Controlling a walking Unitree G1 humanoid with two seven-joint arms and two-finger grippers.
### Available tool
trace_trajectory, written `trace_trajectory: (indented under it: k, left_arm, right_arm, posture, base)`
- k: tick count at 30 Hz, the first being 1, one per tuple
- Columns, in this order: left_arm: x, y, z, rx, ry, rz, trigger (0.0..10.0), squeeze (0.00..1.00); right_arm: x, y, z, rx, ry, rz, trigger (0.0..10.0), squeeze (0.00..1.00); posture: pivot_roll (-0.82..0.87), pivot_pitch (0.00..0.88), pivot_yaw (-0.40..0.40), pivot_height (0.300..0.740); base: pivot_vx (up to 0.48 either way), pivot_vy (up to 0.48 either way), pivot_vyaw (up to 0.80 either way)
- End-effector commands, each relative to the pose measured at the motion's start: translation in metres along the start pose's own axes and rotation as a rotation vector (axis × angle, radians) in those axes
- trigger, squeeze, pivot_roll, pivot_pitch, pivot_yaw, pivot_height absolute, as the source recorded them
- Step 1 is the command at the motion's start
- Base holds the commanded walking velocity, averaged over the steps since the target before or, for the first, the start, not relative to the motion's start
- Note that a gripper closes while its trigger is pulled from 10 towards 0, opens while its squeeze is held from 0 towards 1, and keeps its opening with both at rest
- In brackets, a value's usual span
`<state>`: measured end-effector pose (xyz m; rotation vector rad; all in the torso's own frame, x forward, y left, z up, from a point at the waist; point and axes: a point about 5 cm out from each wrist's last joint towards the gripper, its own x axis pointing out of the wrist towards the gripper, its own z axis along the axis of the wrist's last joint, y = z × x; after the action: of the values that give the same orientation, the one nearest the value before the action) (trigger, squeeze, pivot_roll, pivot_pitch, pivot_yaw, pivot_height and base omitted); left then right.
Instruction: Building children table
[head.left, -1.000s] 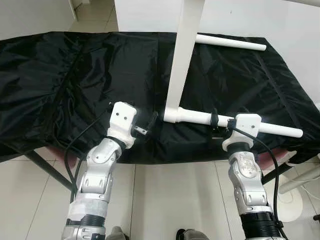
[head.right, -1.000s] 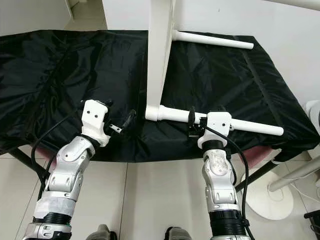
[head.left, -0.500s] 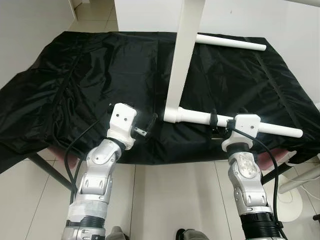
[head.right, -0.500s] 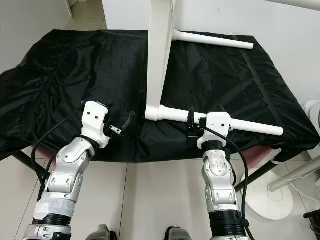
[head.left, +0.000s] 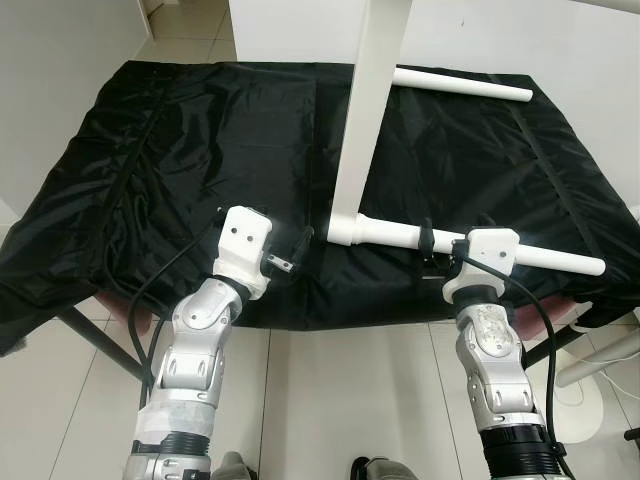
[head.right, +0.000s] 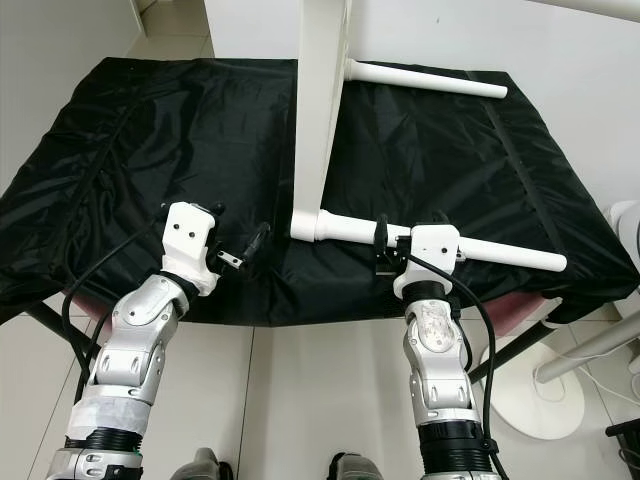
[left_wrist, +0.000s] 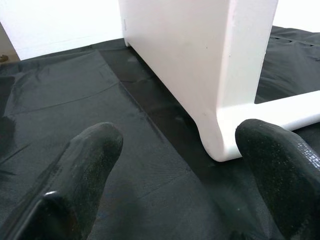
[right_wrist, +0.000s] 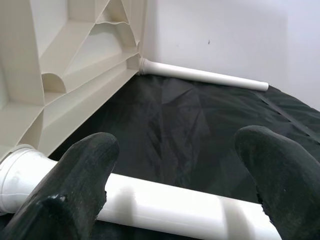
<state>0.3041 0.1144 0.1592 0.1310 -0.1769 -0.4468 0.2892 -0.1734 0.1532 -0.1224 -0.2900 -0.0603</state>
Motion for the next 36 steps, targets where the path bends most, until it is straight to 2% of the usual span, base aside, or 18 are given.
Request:
trace_trajectory:
  k: [1,20,36]
  left_arm:
    - [-0.0032,0.0075,-0.0003,0.005,0.009,0.134,10.0,0.00]
    - [-0.0041,0.0061,0.0011,0.024,0.005,0.126,10.0,0.00]
    - [-0.0040,0.0056,0.0006,0.024,0.012,0.127,10.0,0.00]
  right_arm:
    - [-0.0021,0.0022,-0.0003,-0.001,-0.005,0.010,10.0,0.00]
    - [-0.0038,0.0026,-0.0013,-0.006,-0.001,0.011,10.0,0.00]
    - [-0.0035,0.0036,-0.0018,-0.008,0.001,0.013,10.0,0.00]
  posture:
    - [-0.04,0.075,0.009,0.740]
    - [-0.04,0.079,0.011,0.740]
    - [-0.04,0.079,0.013,0.740]
  base:
    - [0.000,0.000,0.00]
    - [0.000,0.000,0.00]
    - [0.000,-0.472,0.00]
